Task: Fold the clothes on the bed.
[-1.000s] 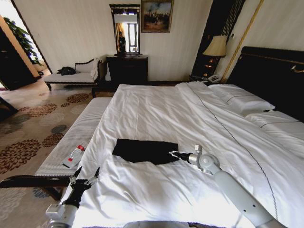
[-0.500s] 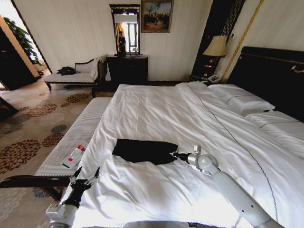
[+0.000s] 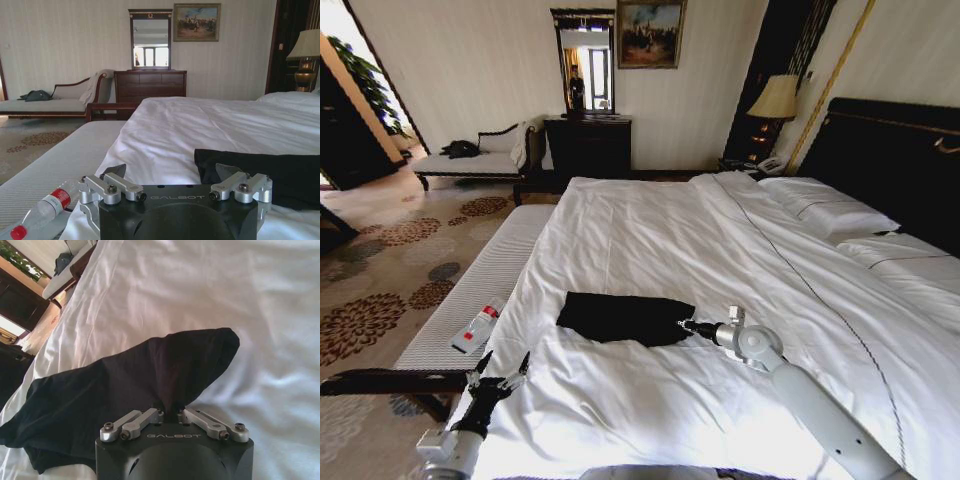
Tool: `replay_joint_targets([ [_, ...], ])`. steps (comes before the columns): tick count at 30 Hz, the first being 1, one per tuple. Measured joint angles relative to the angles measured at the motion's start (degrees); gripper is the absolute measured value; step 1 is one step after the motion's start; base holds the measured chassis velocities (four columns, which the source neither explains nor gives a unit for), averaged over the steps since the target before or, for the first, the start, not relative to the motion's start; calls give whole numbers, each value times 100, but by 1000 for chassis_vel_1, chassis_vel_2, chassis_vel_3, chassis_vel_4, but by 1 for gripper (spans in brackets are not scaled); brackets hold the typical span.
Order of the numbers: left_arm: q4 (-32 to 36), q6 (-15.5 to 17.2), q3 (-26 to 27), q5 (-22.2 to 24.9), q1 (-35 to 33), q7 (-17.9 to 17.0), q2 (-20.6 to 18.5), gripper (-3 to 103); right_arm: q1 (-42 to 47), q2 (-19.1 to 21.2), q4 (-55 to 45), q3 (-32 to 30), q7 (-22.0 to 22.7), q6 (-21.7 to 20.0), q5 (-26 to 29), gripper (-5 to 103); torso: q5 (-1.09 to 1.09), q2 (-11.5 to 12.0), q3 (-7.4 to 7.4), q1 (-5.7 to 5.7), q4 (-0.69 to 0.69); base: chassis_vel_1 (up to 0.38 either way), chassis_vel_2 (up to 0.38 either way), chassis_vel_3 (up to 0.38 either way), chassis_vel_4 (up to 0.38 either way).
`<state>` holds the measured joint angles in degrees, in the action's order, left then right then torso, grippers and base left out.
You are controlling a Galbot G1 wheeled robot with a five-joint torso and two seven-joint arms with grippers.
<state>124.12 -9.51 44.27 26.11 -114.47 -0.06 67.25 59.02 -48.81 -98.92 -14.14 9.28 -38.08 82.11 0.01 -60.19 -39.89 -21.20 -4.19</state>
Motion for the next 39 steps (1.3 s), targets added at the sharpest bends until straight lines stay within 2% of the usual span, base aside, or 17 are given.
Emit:
replay_joint_targets([
  [19, 0, 0, 0, 0, 0, 0, 0, 100, 361, 545, -286, -570, 8, 0, 74, 4, 0, 1, 0, 0, 0, 0, 0, 0, 0],
  [28, 0, 0, 0, 0, 0, 0, 0, 100, 554, 947, -154, -977, -220, -32, 116, 4, 0, 1, 0, 0, -1, 0, 0, 0, 0],
  [39, 0, 0, 0, 0, 0, 0, 0, 100, 577, 1038, 18, -1078, -300, -44, 52, 4, 0, 1, 0, 0, 0, 0, 0, 0, 0],
])
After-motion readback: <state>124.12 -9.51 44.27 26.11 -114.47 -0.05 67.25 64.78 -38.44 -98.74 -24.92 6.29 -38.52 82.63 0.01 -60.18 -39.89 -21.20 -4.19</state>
